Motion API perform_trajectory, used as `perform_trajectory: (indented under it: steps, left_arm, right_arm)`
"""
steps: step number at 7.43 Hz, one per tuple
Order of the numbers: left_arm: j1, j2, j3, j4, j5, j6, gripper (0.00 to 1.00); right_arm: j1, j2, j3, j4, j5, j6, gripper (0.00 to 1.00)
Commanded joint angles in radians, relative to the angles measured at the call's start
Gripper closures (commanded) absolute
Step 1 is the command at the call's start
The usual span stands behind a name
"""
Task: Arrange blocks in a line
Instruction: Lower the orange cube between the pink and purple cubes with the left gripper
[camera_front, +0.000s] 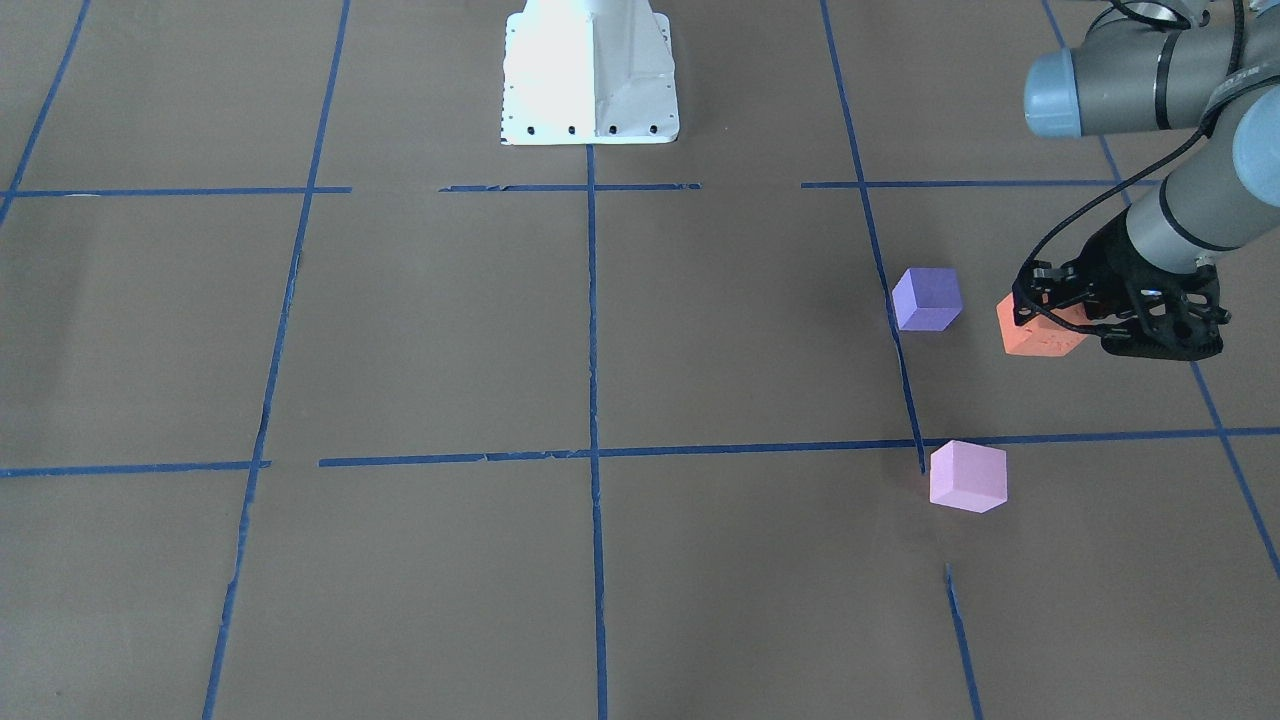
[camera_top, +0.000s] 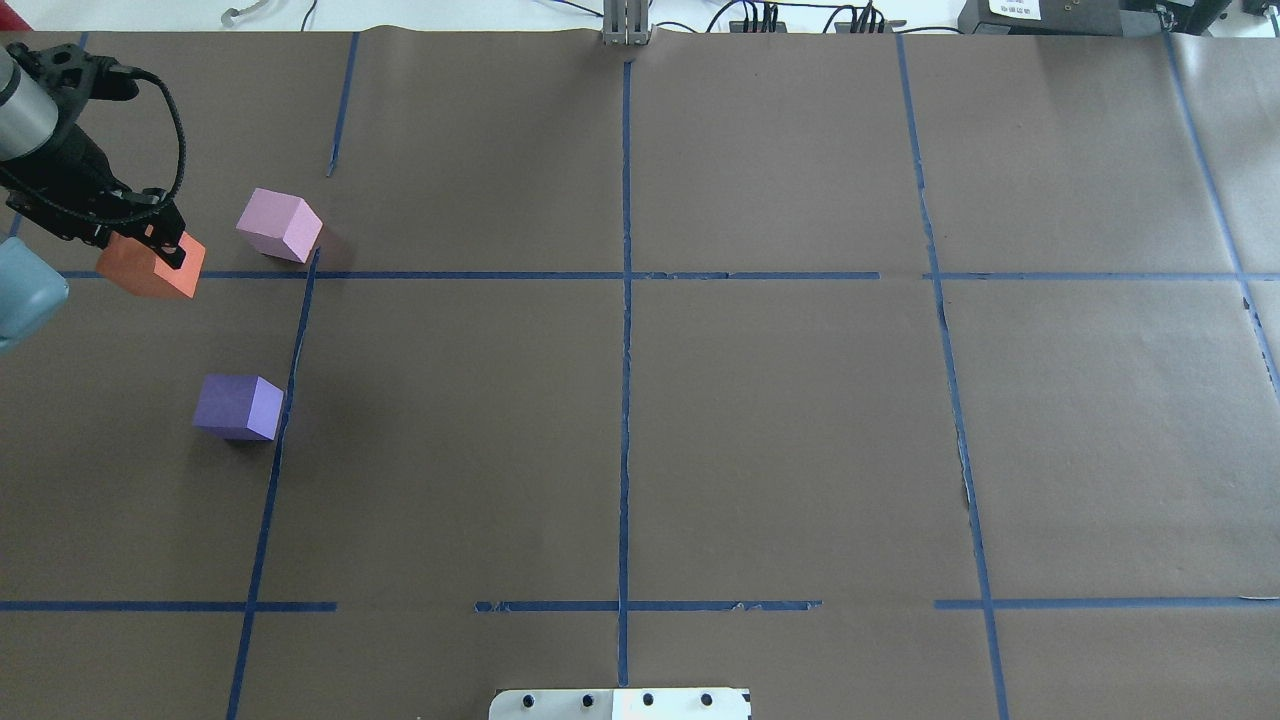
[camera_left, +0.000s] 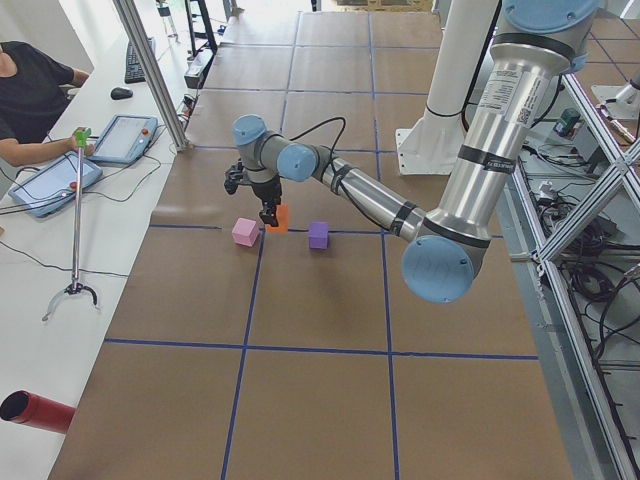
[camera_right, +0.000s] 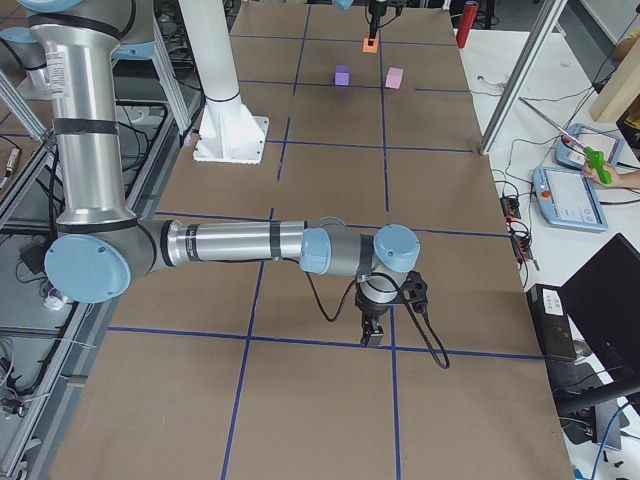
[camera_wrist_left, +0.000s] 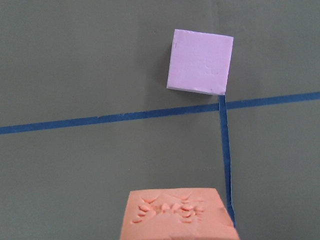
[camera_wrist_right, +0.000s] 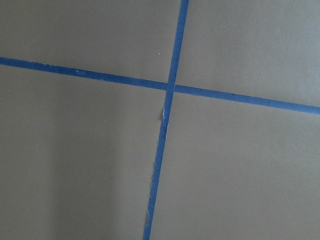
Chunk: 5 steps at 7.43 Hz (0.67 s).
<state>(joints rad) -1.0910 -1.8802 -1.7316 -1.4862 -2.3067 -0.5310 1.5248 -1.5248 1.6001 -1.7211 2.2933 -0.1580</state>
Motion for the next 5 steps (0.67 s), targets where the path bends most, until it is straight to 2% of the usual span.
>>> perform_trajectory:
  steps: [1,2,5]
  left_arm:
    - [0.051,-0.008,0.085,-0.136,-0.004,-0.102,1.00]
    - [0.110,-0.013,0.116,-0.181,0.000,-0.136,1.00]
    - [0.155,-0.010,0.156,-0.232,0.007,-0.156,1.00]
  right_arm:
    - [0.000,0.000,0.000,0.000,0.000,0.000,0.00]
    - [0.000,0.000,0.000,0.000,0.000,0.000,0.00]
    - [0.000,0.000,0.001,0.002,0.000,0.000,0.00]
